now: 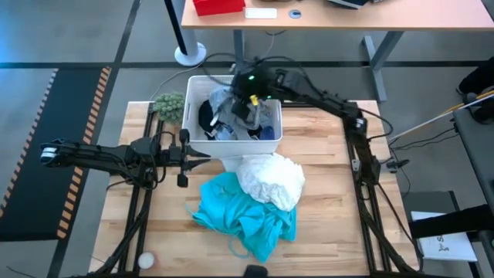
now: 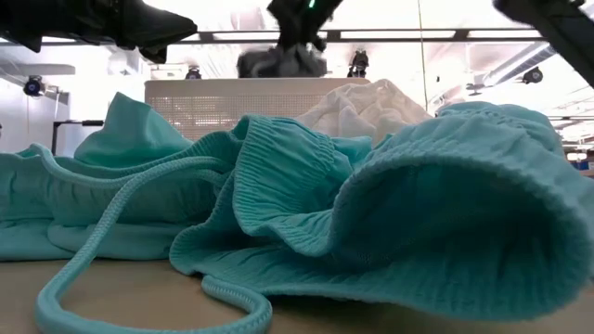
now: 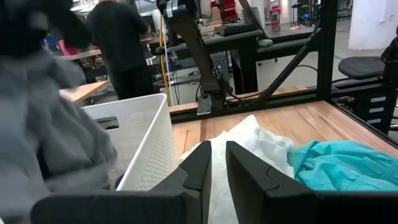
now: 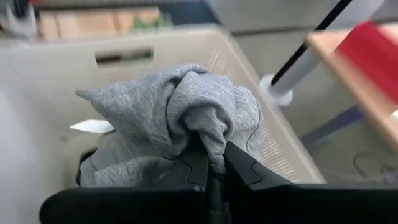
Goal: Sort clothes
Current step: Put the gray shirt into the white bin, then put the green shorts into the white bin
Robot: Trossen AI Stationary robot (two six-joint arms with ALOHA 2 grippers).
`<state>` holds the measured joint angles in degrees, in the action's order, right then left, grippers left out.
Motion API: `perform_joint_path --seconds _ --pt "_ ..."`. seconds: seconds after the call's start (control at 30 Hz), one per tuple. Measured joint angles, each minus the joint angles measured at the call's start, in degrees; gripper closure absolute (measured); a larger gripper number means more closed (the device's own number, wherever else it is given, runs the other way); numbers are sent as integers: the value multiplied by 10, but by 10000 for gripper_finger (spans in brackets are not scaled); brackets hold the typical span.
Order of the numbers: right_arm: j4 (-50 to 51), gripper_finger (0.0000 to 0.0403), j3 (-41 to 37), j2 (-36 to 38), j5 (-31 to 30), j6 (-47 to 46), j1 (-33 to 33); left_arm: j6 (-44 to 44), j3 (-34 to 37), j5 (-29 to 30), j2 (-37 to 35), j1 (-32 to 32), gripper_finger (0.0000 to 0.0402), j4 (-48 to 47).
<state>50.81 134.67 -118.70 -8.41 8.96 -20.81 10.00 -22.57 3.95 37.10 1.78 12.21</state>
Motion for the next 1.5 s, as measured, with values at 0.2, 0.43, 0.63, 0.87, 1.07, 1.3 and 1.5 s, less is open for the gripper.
perform_joint_path --seconds 0.2,0.43,0.63,0.87,1.07,1.3,1.5 --pt "21 394 0 -71 9 -8 -7 0 0 0 0 0 366 -1" --pt "49 332 0 -107 12 -15 -7 0 0 0 1 0 366 0" --pt "40 253 2 -96 9 -15 -7 2 0 0 2 0 366 2" --pt "30 172 3 -33 -6 -9 -3 2 0 0 10 0 366 4" --pt "54 138 4 42 21 -2 16 6 0 -1 20 0 366 15" --pt "177 154 4 85 132 22 96 6 0 -1 23 0 366 19" --pt "227 180 -10 80 170 20 213 6 0 -1 16 0 366 17"
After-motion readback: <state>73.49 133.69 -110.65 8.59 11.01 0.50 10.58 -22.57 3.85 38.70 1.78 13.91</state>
